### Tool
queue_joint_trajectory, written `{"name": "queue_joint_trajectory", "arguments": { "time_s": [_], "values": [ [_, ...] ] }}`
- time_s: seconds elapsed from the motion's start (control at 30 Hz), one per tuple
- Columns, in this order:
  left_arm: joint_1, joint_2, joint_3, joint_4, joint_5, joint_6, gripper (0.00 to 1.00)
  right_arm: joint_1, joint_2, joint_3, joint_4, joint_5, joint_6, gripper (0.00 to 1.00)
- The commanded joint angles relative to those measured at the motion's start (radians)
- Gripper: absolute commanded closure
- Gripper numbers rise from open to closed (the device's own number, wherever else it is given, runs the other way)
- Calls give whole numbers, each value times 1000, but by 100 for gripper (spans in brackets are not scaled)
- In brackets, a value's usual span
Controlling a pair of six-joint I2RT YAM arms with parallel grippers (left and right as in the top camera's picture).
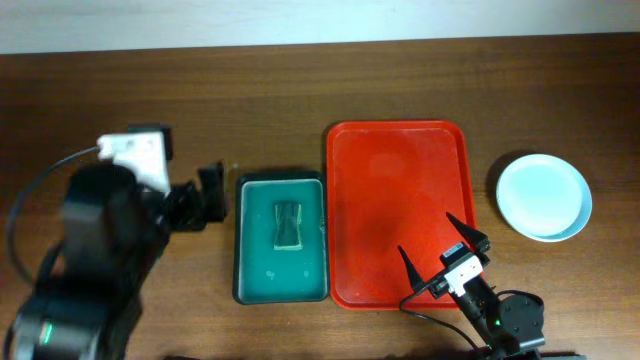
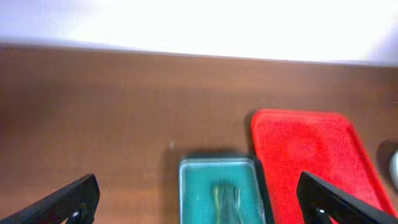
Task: Clean dirty plates on tray and stack at the side
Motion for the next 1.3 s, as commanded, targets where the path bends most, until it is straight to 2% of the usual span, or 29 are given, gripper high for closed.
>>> {"name": "queue_joint_trajectory", "arguments": {
  "time_s": [0.0, 0.07, 0.2, 0.4, 0.63, 0.7, 0.87, 0.97, 1.27],
  "values": [
    [3, -153, -143, 102, -16, 117, 1, -3, -3, -5, -5, -13, 11, 2],
    [16, -342, -400, 256, -15, 115, 1, -3, -3, -5, -5, -13, 11, 2],
    [63, -576, -746, 468, -2, 114, 0, -3, -3, -5, -5, -13, 11, 2],
    [122, -918, -1031, 637, 4, 114, 1, -3, -3, -5, -5, -13, 11, 2],
    [151, -930, -1240, 1024, 5, 114, 1, -3, -3, -5, -5, -13, 11, 2],
    [151, -930, -1331, 1190, 5, 114, 0, -3, -3, -5, -5, -13, 11, 2],
    [152, -930, -1331, 1069, 11, 115, 1, -3, -3, -5, -5, -13, 11, 2],
    [152, -930, -1331, 865, 11, 115, 0, -3, -3, -5, -5, -13, 11, 2],
    [153, -929, -1330, 858, 19, 115, 0, -3, -3, -5, -5, -13, 11, 2]
  ]
}}
